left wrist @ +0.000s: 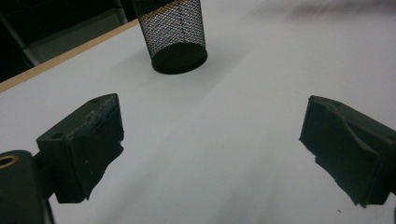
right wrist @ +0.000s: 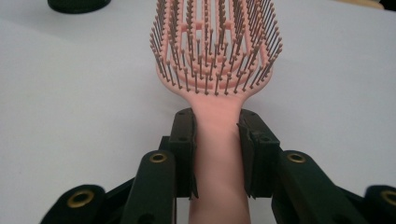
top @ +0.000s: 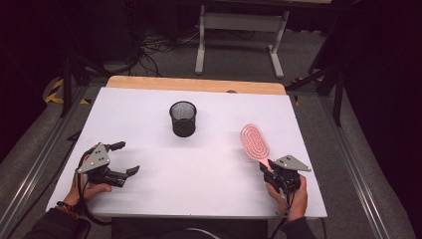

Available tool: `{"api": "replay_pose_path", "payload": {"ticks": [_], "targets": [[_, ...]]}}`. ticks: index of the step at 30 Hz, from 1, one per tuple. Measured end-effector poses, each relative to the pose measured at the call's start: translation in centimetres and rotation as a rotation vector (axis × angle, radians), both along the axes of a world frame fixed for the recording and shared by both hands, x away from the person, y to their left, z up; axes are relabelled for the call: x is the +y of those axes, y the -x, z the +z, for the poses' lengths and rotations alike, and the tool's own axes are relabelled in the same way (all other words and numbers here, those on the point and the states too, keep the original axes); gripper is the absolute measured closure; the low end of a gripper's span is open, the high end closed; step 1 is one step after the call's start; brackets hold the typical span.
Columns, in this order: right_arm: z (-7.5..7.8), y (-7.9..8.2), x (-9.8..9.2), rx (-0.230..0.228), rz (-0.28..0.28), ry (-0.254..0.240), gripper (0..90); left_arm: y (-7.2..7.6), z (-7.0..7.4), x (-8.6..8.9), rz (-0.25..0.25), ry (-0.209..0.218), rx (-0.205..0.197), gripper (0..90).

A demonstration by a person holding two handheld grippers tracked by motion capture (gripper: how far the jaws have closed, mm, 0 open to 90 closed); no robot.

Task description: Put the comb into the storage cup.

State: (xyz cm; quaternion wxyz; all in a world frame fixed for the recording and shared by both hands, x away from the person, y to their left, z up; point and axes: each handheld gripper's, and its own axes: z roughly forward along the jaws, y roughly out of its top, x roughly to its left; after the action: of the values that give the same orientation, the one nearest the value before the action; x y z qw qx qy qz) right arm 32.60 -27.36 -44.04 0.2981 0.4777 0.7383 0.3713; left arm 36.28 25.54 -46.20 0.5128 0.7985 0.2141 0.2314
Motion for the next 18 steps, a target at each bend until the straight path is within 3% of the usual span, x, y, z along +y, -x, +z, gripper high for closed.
{"api": "replay_pose_path", "payload": {"ticks": [5, 18], "targets": [[0.8, 0.0, -0.1, -0.066, 0.008, -0.005, 69.2, 0.0, 0.0, 0.0, 0.005, 0.008, 0.001, 6.8], [1.1, -1.4, -0.3, -0.11, 0.031, -0.014, 69.2, -0.1, -0.1, 0.2, 0.004, 0.012, 0.005, 6.8]]}}
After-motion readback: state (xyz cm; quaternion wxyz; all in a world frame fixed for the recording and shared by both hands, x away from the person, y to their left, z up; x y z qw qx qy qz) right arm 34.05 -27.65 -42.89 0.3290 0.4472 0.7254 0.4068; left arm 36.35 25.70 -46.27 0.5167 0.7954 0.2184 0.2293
